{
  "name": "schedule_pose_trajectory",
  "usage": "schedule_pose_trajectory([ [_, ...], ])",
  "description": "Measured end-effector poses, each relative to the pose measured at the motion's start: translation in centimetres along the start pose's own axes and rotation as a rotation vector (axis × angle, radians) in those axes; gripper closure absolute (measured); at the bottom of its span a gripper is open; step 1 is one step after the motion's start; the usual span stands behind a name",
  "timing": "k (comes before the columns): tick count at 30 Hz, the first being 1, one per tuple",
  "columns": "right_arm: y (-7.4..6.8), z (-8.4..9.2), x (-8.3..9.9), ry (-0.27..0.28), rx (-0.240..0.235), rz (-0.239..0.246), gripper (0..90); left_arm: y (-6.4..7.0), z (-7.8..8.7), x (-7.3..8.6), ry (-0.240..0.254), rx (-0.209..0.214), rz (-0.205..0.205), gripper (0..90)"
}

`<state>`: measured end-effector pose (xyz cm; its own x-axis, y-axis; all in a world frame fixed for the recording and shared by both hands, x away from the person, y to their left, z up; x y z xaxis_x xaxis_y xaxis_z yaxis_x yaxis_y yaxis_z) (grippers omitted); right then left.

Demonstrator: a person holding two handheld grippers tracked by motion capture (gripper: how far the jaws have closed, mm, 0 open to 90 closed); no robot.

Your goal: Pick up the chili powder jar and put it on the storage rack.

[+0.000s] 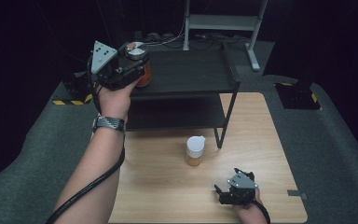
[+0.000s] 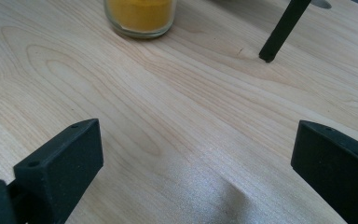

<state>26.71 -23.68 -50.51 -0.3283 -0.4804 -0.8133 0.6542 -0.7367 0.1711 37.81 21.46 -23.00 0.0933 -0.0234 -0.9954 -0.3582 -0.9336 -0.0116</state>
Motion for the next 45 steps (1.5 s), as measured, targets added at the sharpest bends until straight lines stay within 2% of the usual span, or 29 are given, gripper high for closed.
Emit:
schedule_pose_trajectory([
  [8,0.0,0.0,0.0,0.001,0.0,0.003,1.5,-0.2,-0.1,0.4,0.005,0.002,0.008,34.8],
  [24,0.0,0.0,0.0,-0.002,0.0,0.006,1.5,-0.4,-0.2,0.1,-0.013,0.015,0.02,33.9],
  [27,0.0,-0.1,0.0,-0.003,0.0,0.006,1.4,-0.3,-0.2,0.0,-0.02,0.003,0.022,26.4],
  [29,0.0,0.0,0.0,-0.003,-0.001,0.002,1.4,-0.5,-0.2,0.0,-0.029,0.005,0.037,22.7],
  [35,0.0,0.0,0.0,-0.001,-0.003,-0.001,1.5,0.0,0.0,-0.3,-0.061,-0.012,0.029,0.3],
  [36,0.0,0.0,0.0,-0.001,-0.003,-0.001,1.5,0.0,0.0,-0.3,-0.061,-0.012,0.029,0.4],
  [37,0.0,0.0,0.0,-0.001,-0.004,-0.002,1.5,0.2,0.3,-0.5,-0.059,-0.008,0.003,0.4],
  [39,0.0,0.0,0.0,0.0,-0.004,-0.004,1.5,0.3,0.5,-0.6,-0.058,-0.008,-0.003,0.4],
  [45,0.0,0.0,0.0,0.0,-0.001,0.007,1.5,0.4,1.9,-1.0,-0.069,-0.014,0.003,0.4],
])
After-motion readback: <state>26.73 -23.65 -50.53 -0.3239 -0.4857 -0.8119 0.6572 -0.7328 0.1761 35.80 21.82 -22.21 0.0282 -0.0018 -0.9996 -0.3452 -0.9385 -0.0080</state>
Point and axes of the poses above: each handheld gripper's, and its own axes: z roughly backward along the jaws, x roughly out of its underside, y roughly to its right, the point moved 7 cm from there along -z, roughly forward along the jaws, and after that the axes turned 4 degrees about -x, right-handed, at the moved point
